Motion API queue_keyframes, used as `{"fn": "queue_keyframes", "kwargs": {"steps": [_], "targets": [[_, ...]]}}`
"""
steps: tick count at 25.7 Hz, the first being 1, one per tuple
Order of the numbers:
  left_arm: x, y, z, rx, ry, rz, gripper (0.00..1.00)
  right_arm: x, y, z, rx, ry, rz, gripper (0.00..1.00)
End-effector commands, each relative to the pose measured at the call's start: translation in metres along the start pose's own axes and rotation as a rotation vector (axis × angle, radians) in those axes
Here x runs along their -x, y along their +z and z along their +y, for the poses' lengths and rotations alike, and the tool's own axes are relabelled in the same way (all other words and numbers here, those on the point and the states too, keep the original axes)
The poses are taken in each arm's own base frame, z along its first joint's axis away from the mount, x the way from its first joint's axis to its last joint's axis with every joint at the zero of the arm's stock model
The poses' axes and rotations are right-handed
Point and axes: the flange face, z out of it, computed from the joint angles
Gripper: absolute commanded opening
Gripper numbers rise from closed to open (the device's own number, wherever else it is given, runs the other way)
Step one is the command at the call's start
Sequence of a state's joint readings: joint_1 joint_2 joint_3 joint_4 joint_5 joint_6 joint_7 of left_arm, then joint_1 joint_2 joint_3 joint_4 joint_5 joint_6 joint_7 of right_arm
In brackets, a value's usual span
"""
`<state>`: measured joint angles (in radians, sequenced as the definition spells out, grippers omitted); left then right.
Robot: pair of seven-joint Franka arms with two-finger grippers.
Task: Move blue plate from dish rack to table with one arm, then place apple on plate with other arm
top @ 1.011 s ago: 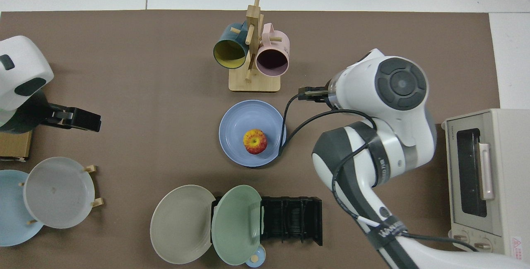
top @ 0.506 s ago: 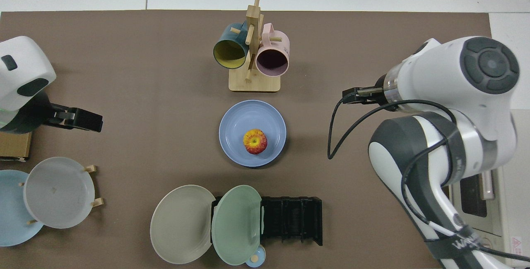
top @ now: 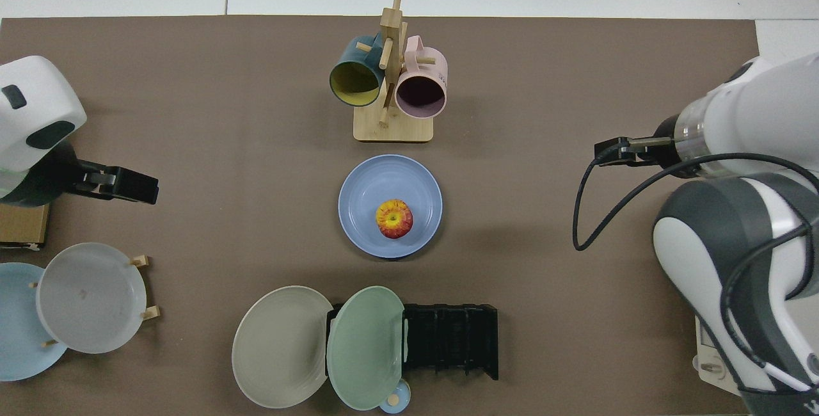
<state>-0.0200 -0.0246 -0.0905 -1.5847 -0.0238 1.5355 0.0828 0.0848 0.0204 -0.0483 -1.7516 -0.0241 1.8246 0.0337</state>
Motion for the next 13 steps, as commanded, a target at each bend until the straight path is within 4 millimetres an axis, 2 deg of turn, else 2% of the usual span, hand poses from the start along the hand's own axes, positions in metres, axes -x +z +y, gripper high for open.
{"fn": "queue_keyframes", "kwargs": {"steps": [1,8,10,13], "targets": [[0.003,-0.007,-0.001,-0.008,0.002,0.002,1.0,0.002,-0.007,-0.002,0.002,-0.036,-0.002,1.0],[0.003,-0.006,0.0,-0.007,0.002,-0.001,1.0,0.004,-0.008,-0.007,-0.001,-0.038,-0.006,1.0],[0.003,-0.006,0.001,-0.007,0.003,-0.001,1.0,0.008,-0.018,-0.008,0.0,-0.036,0.009,1.0],[0.003,-0.005,0.002,-0.007,0.006,-0.002,1.0,0.009,-0.022,-0.022,-0.004,-0.036,0.017,1.0]]}}
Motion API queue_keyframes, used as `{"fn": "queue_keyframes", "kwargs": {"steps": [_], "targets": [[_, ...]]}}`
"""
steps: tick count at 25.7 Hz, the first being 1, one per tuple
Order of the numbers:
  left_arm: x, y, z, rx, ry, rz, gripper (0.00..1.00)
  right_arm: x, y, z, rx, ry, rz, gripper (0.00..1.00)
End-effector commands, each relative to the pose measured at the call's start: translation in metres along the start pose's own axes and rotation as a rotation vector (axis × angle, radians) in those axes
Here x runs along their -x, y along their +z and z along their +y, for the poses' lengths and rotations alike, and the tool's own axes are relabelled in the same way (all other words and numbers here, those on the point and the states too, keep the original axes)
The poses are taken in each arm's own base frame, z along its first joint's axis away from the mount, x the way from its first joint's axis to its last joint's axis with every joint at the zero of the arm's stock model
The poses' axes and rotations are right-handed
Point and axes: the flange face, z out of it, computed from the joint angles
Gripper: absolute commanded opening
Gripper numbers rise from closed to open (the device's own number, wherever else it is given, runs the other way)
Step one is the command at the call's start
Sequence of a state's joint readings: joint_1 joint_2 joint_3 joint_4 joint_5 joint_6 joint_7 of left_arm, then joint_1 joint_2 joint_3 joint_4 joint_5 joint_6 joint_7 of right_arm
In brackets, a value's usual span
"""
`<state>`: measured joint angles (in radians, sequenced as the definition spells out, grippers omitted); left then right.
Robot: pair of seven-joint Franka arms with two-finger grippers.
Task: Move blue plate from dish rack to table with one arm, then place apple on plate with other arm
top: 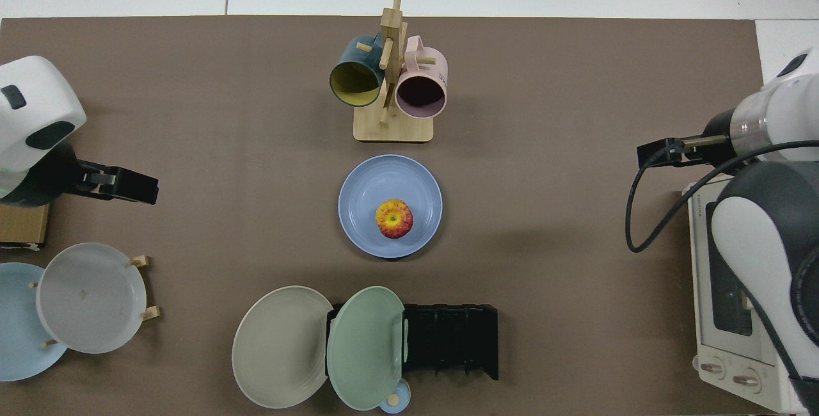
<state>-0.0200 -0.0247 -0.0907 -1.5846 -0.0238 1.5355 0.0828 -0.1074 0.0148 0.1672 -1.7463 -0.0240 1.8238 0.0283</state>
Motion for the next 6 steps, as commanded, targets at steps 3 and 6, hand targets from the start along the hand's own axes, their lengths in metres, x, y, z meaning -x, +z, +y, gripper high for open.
{"fn": "queue_keyframes", "kwargs": {"steps": [3,6], "targets": [[0.0033,-0.0054,0.0022,-0.007,0.006,-0.002,1.0,0.0084,-0.017,-0.0113,0.001,0.037,0.008,1.0],[0.0032,-0.0054,0.0027,-0.003,0.006,-0.002,1.0,0.0082,-0.0169,-0.0062,0.0,0.057,0.008,1.0]]}}
